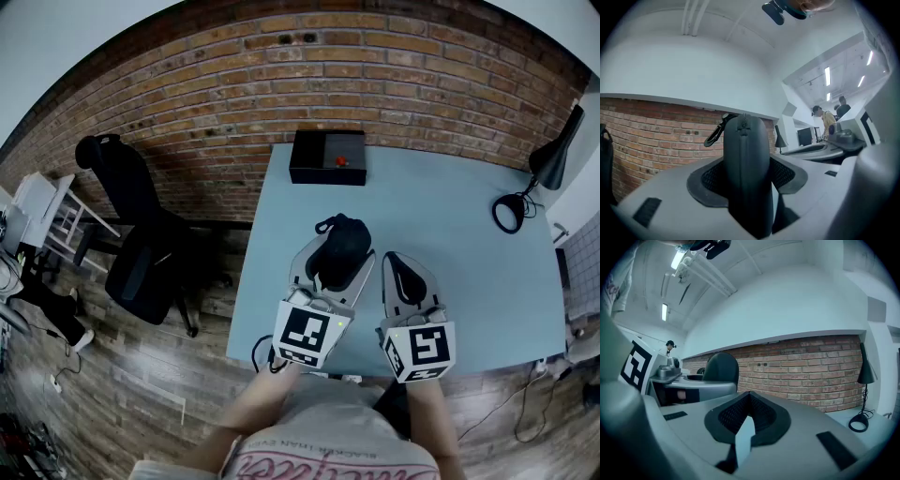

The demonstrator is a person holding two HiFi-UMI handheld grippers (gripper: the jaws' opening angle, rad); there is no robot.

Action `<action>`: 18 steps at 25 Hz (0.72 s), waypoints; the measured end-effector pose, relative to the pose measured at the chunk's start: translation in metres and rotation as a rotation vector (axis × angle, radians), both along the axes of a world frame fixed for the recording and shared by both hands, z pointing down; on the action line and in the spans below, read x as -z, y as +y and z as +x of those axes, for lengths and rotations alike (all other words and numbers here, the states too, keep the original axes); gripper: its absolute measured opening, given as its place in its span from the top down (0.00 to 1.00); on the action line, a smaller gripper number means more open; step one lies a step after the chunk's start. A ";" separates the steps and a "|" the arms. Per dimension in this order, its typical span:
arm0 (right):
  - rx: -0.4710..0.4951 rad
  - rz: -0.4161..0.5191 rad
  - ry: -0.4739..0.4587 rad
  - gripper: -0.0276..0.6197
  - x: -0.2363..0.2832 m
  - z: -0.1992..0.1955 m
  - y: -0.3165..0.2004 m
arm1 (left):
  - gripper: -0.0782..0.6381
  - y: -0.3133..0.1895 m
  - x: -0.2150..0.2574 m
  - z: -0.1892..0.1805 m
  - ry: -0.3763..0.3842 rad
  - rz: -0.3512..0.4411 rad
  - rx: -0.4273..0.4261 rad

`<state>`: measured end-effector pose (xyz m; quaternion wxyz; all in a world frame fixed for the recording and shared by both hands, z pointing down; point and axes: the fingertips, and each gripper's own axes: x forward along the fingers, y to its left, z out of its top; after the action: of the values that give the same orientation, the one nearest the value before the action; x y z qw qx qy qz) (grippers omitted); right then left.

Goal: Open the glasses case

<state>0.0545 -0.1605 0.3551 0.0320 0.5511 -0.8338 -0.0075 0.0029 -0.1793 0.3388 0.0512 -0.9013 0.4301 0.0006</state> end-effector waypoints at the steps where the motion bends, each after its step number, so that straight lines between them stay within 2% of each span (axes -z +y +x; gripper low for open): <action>1: 0.001 0.006 0.006 0.93 0.000 0.000 0.000 | 0.53 0.001 0.000 0.001 0.001 0.002 -0.004; 18: -0.009 0.057 0.039 0.93 0.020 0.012 -0.005 | 0.53 -0.001 0.017 0.007 0.070 -0.014 -0.085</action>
<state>0.0664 -0.1656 0.3351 0.0326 0.5553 -0.8299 -0.0417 0.0099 -0.1807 0.3214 0.0297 -0.9186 0.3927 0.0311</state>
